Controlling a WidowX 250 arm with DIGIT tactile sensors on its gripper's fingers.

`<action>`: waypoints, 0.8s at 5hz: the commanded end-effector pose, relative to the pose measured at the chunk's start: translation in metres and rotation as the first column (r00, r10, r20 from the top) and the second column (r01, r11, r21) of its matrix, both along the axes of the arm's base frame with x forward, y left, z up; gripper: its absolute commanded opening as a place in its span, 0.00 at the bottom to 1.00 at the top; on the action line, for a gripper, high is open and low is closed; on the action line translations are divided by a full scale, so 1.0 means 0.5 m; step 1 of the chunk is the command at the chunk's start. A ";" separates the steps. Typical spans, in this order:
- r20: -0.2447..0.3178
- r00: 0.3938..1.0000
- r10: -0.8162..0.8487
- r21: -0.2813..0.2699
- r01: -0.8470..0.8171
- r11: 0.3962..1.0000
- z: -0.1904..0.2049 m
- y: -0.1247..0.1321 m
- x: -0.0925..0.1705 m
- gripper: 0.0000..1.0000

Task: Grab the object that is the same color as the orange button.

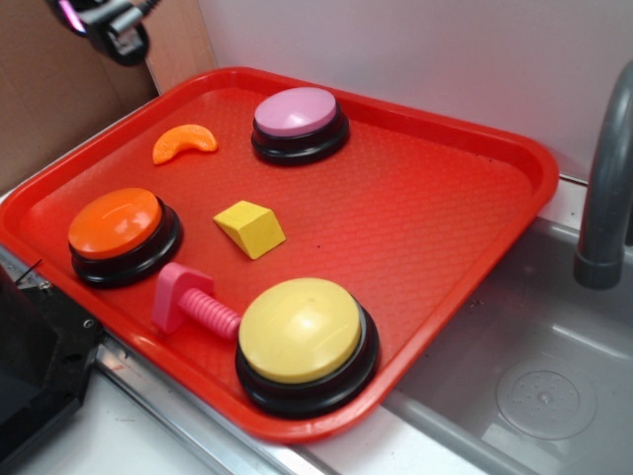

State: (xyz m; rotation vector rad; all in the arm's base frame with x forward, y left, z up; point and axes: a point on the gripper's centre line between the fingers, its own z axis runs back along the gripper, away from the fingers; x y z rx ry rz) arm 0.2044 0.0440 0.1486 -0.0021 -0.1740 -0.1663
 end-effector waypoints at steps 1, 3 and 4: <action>0.097 0.962 -0.254 0.096 0.245 0.965 -0.093 0.078 0.116 1.00; 0.111 0.901 -0.420 0.094 0.411 0.907 -0.186 0.107 0.170 1.00; 0.101 0.900 -0.424 0.064 0.419 0.906 -0.213 0.122 0.177 1.00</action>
